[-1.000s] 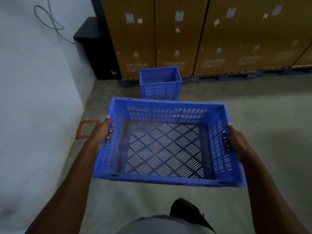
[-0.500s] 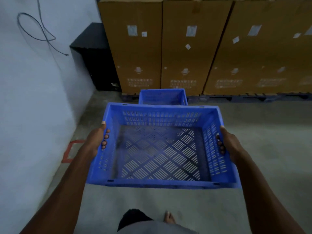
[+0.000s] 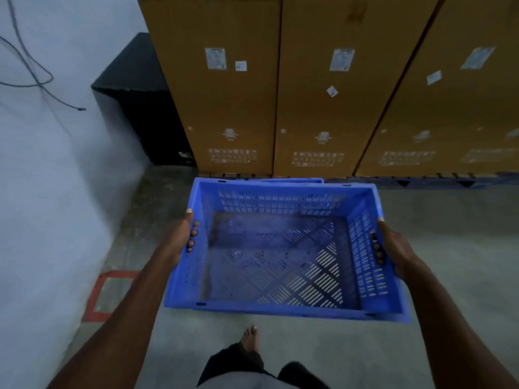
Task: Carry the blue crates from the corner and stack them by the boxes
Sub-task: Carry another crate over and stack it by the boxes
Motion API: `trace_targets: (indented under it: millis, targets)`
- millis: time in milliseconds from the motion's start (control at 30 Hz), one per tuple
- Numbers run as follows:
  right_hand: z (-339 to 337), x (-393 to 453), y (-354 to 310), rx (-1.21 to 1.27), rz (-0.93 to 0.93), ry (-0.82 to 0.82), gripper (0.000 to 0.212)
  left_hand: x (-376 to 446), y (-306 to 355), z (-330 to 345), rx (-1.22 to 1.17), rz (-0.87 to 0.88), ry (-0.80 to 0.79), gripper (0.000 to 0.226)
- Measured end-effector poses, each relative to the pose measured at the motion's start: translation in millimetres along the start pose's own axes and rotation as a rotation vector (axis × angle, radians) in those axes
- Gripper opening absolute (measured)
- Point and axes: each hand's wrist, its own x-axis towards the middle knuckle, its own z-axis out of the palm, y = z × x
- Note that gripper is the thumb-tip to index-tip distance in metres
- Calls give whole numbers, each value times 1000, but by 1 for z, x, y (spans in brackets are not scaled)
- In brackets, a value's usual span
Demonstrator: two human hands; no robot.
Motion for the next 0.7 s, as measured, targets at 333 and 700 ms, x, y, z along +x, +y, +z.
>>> trace_targets:
  millis: [333,700]
  targets:
    - [44,184,-63,-20,44,16,51,179,63,73,28,-62,13,45]
    - [101,352,-59,-103,103,-26,53,336,44,133,42,-150,57,48]
